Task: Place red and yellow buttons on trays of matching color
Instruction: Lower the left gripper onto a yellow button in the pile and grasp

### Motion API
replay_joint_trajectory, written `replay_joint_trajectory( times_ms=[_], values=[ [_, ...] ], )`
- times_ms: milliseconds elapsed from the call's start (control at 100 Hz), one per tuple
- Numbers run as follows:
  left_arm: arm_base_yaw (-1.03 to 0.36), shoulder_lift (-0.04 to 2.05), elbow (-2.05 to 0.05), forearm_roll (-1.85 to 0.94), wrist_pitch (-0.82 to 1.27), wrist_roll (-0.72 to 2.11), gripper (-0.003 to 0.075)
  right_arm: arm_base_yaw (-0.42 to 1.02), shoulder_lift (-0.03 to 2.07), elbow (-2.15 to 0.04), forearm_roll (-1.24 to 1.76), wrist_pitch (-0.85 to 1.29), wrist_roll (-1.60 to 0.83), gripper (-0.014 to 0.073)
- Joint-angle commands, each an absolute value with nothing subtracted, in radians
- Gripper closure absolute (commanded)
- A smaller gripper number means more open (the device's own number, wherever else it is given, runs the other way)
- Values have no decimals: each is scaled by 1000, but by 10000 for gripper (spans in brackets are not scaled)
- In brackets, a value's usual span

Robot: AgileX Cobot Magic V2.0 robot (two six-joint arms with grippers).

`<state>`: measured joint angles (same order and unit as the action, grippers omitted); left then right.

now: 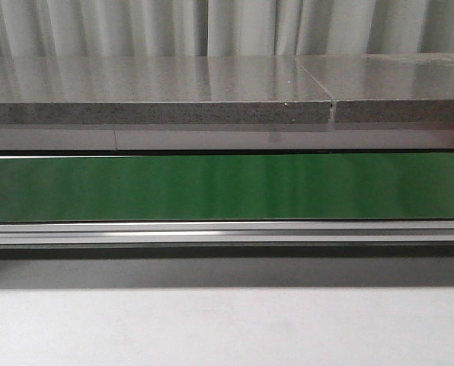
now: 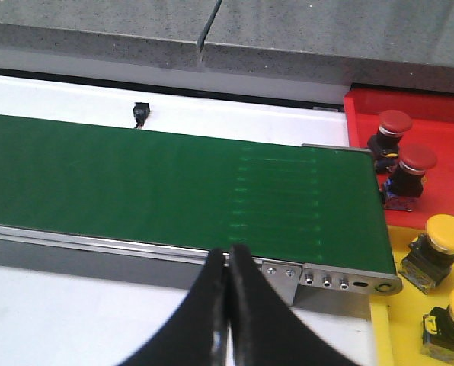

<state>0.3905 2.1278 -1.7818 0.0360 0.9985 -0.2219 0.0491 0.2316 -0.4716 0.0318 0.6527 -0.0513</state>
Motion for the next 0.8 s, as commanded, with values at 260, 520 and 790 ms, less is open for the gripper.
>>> replay_joint_trajectory(
  times_ms=[260, 520, 790],
  values=[
    [392, 2075, -1814, 31, 968, -223, 554, 53, 243, -495, 25, 583, -60, 660],
    [392, 1990, -1814, 45, 973, -223, 554, 53, 243, -495, 25, 583, -60, 660],
    [392, 1846, -1777, 60, 1014, -219, 554, 53, 243, -495, 25, 583, -60, 660]
  ],
)
